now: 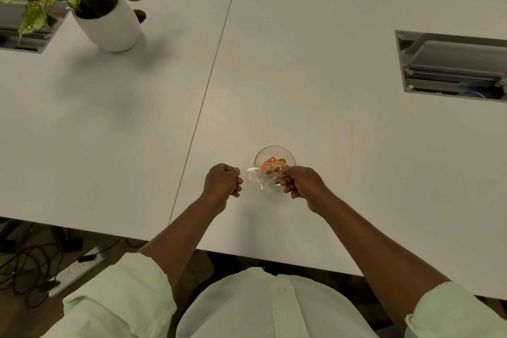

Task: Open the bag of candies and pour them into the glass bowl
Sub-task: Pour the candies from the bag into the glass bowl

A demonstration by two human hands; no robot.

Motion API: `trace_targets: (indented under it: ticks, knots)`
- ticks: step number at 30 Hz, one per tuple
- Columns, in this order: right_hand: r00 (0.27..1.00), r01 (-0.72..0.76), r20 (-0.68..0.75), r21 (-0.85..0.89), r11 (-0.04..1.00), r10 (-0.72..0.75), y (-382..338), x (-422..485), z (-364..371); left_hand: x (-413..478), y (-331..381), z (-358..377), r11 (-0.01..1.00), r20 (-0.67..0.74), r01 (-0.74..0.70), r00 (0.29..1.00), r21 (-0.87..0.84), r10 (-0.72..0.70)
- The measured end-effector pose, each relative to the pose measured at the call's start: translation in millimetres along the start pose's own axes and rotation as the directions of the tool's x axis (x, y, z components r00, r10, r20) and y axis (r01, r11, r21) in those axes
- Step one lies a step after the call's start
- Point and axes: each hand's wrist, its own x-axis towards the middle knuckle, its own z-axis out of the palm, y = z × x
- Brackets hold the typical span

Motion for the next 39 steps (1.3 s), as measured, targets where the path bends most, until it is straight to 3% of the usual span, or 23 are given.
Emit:
trace_targets:
  ticks: [21,29,34,39]
  knots:
    - [0.999,-0.006,0.037,0.043,0.999,0.005,4,1,-4,-4,7,1,0.998,-0.037,-0.06,0.998,-0.021,0.059]
    - [0.999,0.035,0.003,0.036,0.999,-0.035,10,6,-6,-3,-3,-8,0.996,0.016,-0.072,0.997,-0.047,0.072]
    - [0.998,0.064,-0.01,0.093,0.994,-0.064,6,3,-1,-2,-16,-15,0.994,0.088,-0.004,0.996,-0.112,0.014]
    - [0.992,0.125,0.001,0.137,0.983,-0.126,1,2,16,-3,-21,-27,0.97,0.338,0.145,0.938,-0.197,-0.071]
